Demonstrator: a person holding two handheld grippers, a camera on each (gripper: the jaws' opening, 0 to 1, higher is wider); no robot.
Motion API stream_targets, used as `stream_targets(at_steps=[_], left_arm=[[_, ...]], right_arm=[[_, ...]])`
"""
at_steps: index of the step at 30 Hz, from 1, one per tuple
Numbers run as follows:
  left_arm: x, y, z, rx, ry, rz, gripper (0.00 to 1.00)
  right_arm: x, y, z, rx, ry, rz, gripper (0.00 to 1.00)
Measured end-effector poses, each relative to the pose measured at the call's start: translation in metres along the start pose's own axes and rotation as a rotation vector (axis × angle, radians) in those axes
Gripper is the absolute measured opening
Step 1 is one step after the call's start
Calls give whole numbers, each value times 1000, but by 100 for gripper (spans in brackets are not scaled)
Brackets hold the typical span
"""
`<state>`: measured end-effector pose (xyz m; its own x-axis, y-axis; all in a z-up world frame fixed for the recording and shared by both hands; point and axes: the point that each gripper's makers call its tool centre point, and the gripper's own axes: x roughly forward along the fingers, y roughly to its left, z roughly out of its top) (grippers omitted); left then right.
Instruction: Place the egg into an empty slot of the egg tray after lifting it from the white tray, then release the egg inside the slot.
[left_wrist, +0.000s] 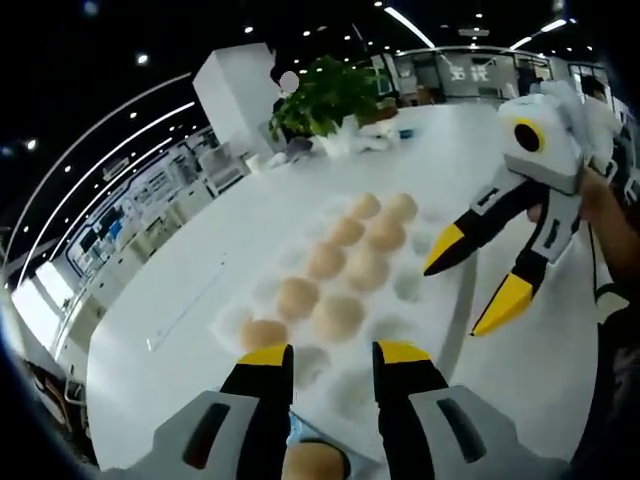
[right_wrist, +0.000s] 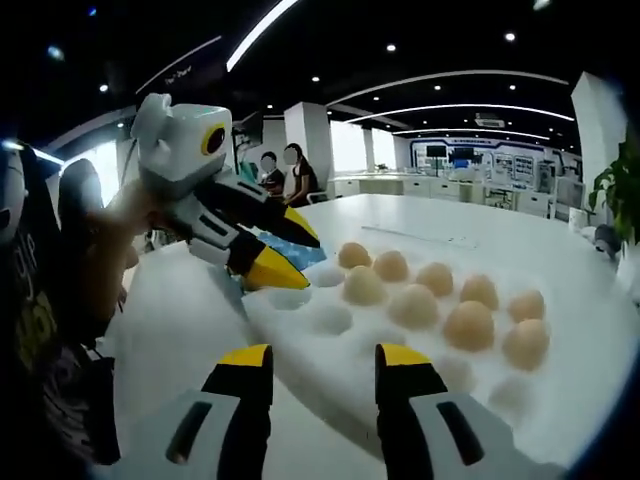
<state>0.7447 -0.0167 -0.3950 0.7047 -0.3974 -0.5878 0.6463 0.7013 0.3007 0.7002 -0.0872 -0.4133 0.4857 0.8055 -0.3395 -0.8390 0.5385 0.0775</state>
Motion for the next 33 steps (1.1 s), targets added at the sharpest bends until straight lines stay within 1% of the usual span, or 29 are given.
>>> stream_targets(at_steps=[4, 9, 16, 18, 22, 25, 27, 28, 31, 33], left_arm=[[9, -3, 3, -13, -5, -16, 32], [18, -4, 1, -29, 4, -25, 32], [29, -4, 0, -75, -9, -39, 32], [33, -5, 1, -114, -25, -53, 32], [39, -8, 0, -161, -41, -70, 32], [47, -6, -1, -204, -60, -74, 31], [46, -8, 0, -233, -76, -94, 30], [46, -5, -1, -232, -78, -87, 31], [46, -3, 0, -265, -97, -100, 31], [45, -5, 0, -273, -102, -103, 31]], right_arm=[[-1, -1, 3, -6, -7, -8, 42], [-2, -1, 2, -14, -3, -9, 42], [-2, -3, 2, -18, 1, -14, 42], [-1, -3, 1, -20, 6, -16, 42], [-4, -5, -3, -21, 12, -18, 42], [-6, -5, -5, -22, 17, -21, 42], [-6, -6, -5, -24, 18, -22, 42], [-6, -6, -4, -26, 17, -24, 42], [-5, -2, -3, -28, 15, -21, 42], [-4, -1, -3, -31, 17, -17, 42]])
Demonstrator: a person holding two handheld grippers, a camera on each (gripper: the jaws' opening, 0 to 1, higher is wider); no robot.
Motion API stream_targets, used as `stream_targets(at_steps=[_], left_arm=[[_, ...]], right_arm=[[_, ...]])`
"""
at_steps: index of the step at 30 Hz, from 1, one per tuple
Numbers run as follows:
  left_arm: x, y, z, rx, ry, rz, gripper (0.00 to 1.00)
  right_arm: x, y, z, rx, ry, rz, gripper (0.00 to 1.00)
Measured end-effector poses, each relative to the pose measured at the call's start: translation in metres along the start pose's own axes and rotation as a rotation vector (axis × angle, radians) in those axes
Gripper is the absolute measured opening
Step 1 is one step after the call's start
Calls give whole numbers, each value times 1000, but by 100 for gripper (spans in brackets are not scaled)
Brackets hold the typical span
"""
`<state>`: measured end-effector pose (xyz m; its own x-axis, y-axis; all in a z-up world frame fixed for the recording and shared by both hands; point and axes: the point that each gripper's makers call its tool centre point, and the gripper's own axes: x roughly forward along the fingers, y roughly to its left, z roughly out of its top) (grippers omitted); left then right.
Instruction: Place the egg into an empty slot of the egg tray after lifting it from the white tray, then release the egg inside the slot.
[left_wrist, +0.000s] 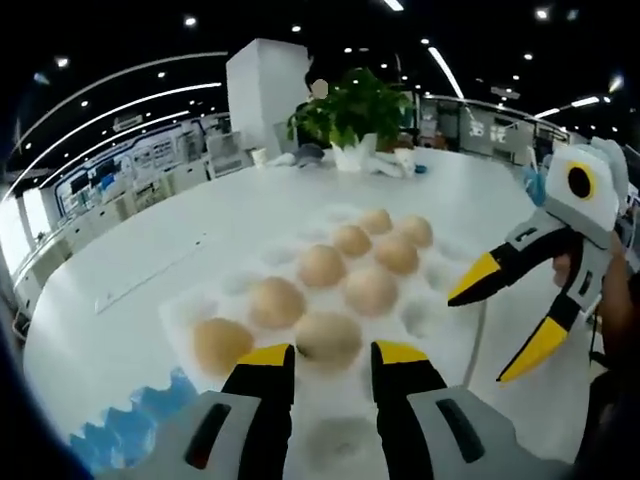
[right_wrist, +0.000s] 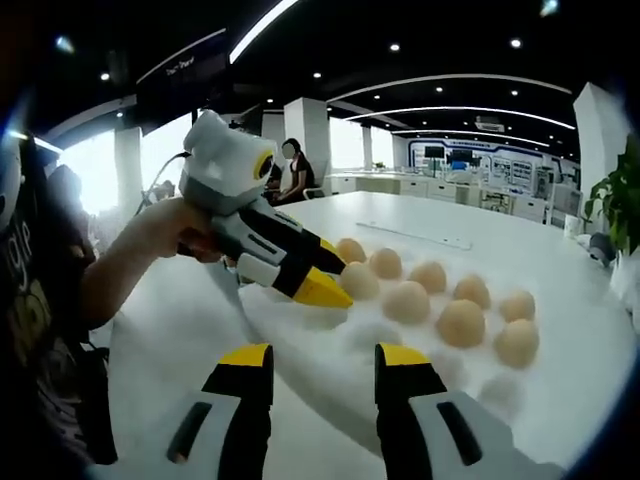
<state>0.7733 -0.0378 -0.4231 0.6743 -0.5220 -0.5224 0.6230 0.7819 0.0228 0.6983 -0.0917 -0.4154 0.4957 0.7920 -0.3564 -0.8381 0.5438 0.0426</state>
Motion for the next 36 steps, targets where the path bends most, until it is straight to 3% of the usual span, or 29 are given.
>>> stream_targets(at_steps=[9, 15, 31, 35, 36], left_arm=[[5, 0, 5, -74, -32, -17, 30], [8, 2, 4, -21, -36, 24, 26], [-1, 1, 14, -12, -104, 1, 19], [4, 2, 14, -27, -96, -5, 21], [9, 1, 7, -38, -65, -17, 23]], right_arm=[[1, -3, -4, 0, 15, -1, 42], [2, -4, -4, -4, 18, -2, 42], [6, -6, -6, -12, 28, -14, 44], [10, -1, -5, -17, 29, -8, 44], [10, 0, -5, -19, 29, -6, 44]])
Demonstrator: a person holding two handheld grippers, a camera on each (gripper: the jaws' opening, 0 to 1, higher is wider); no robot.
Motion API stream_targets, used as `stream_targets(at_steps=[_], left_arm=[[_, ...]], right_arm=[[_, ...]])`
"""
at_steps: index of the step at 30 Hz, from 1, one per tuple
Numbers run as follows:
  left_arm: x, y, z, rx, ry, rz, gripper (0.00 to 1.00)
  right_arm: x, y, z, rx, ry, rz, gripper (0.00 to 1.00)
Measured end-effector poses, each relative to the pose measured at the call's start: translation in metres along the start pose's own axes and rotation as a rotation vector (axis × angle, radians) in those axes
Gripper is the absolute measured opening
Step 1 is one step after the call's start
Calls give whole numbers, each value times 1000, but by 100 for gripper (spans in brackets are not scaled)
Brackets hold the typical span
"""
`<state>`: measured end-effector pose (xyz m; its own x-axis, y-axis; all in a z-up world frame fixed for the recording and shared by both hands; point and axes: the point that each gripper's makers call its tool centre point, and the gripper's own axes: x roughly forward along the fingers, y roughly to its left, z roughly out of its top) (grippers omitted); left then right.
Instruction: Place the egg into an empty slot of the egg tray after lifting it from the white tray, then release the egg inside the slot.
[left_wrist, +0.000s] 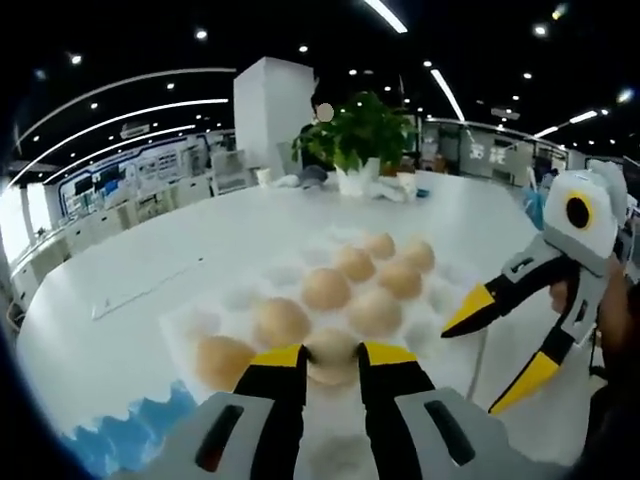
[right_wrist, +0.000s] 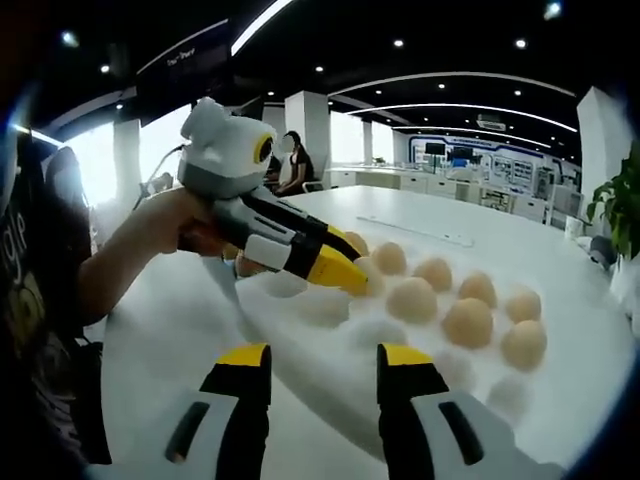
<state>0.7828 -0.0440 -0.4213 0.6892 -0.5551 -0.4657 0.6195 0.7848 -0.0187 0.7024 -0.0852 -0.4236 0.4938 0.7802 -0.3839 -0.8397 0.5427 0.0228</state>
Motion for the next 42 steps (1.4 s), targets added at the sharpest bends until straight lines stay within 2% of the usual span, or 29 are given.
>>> stream_targets(at_steps=[1, 2, 3, 10, 22, 24, 25, 26, 27, 28, 29, 31, 35, 39, 42], left_arm=[[2, -1, -13, 8, 70, -6, 25], [7, 2, 7, 35, -48, 13, 25], [2, 0, -2, -3, 12, 12, 25], [-1, -2, -3, 42, 12, 17, 25], [-7, 2, 6, 20, -13, -1, 20], [-5, 4, 6, -8, 3, -12, 22], [-2, 3, 1, -10, 37, -20, 24], [-4, 1, -20, -2, 146, -25, 25], [2, 3, 5, 36, 4, -21, 25], [0, 3, 0, 0, 66, -25, 25], [1, 3, -2, 15, 83, -22, 25], [0, 3, -3, 0, 85, -14, 25], [-4, -3, -5, 38, 73, -7, 24], [-6, 0, -2, 31, 58, -10, 23], [-11, -1, 6, 26, 27, -12, 18]], right_arm=[[1, 1, 0, -2, 0, 2, 44], [1, 2, 1, -2, 0, 4, 44], [1, 3, 0, -4, -2, 4, 44], [0, 2, 1, 1, -4, 5, 44], [1, -3, 3, 12, -13, -7, 44], [3, -2, 4, 6, -9, -7, 44], [3, -1, 4, 4, -9, -6, 44], [3, 0, 5, 3, -9, -3, 44], [2, 1, 5, 3, -12, 0, 44], [2, 2, 5, 4, -13, 0, 44], [2, 2, 5, 4, -13, 1, 44], [2, 1, 4, 6, -9, -1, 44], [3, 0, 6, 5, -14, -6, 44], [2, 1, 8, 3, -19, -5, 44], [3, 0, 6, 7, -14, -7, 44]])
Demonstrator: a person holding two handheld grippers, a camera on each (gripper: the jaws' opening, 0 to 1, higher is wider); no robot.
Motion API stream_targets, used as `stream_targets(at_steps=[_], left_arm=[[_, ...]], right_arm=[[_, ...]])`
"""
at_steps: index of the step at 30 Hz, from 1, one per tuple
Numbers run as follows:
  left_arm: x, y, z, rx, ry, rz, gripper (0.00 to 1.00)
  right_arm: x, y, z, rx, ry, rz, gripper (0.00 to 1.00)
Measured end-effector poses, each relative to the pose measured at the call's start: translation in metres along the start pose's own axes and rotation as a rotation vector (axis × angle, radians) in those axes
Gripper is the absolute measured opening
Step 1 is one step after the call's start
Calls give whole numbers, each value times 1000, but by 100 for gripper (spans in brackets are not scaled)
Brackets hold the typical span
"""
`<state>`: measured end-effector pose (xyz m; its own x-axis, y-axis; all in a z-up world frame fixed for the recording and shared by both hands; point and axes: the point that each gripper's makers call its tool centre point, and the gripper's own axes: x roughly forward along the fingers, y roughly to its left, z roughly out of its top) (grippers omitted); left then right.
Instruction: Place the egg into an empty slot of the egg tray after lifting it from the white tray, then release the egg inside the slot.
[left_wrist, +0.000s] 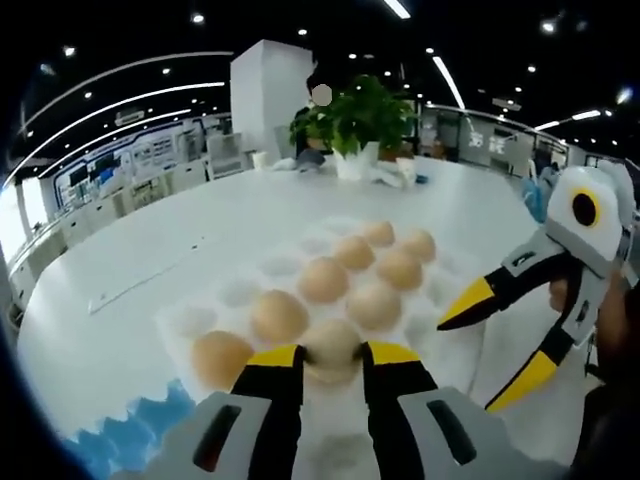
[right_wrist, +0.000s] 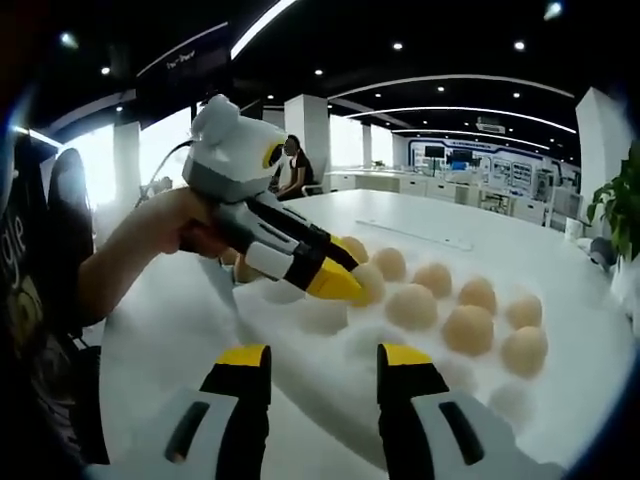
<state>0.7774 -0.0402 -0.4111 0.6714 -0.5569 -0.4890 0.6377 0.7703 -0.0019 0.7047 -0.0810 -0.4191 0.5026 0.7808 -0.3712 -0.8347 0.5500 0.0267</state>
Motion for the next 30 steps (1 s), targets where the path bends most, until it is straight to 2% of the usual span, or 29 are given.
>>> stream_targets(at_steps=[1, 2, 3, 4, 5, 6, 7, 8, 9, 10, 11, 12, 13, 14, 15, 17, 19, 20, 21, 22, 25, 30], left_arm=[[-3, 0, 7, -11, -34, -4, 14], [-5, 1, 14, -13, -66, -9, 4], [-11, 2, 18, -22, -73, -15, 0], [-8, 4, 19, -22, -60, -20, 0], [-4, 4, 8, -15, -13, -25, 0], [-4, 5, 5, -3, -19, -18, 1], [-8, 7, 9, -46, -48, -11, 4], [-8, 9, 8, -54, -56, 0, 5], [-8, 10, 8, -101, -62, 7, 9], [-8, 11, 8, -117, -61, 13, 12], [-10, 14, 7, -95, -56, 11, 15], [-10, 13, 7, -93, -51, 8, 24], [-10, 6, -1, -128, -5, -20, 35], [-6, 6, -2, -136, 0, -21, 43], [-5, 5, -2, -121, -12, -20, 44], [-2, -1, -4, -116, 4, -26, 37], [10, -5, -7, -109, 7, -30, 32], [15, 1, -4, -69, -12, 8, 29], [16, 2, -5, -69, -7, 18, 26], [20, -5, -2, -79, -12, 9, 26], [15, -7, -4, -47, -8, 16, 25], [15, -2, -1, -39, -17, 7, 25]], right_arm=[[0, 1, -1, 1, 1, 0, 44], [1, 0, -1, 3, 2, -1, 44], [1, 0, -1, 3, 3, -1, 44], [2, 1, -1, 2, 4, -1, 44], [2, 1, -1, 0, 4, -1, 44], [2, 3, 1, -3, 1, 3, 44], [2, 4, 2, -3, -4, 5, 44], [1, 5, 2, -2, -6, 8, 44], [1, 6, 2, -2, -7, 10, 44], [1, 6, 2, -1, -6, 11, 44], [0, 5, 1, 1, -2, 9, 44], [1, 4, 0, 1, 0, 5, 44], [1, 4, -2, 2, 5, 1, 44], [1, 4, -3, 4, 6, 0, 44], [1, 4, -2, 6, 5, -1, 44], [2, 4, -1, 6, 1, 3, 44], [4, 4, -1, 5, 1, 5, 44], [4, 5, -1, 4, 1, 6, 44], [4, 5, -1, 4, 2, 8, 44], [4, 5, -2, 5, 4, 9, 44], [2, 3, -2, 13, -3, 10, 44], [2, 1, -1, 14, -3, 6, 44]])
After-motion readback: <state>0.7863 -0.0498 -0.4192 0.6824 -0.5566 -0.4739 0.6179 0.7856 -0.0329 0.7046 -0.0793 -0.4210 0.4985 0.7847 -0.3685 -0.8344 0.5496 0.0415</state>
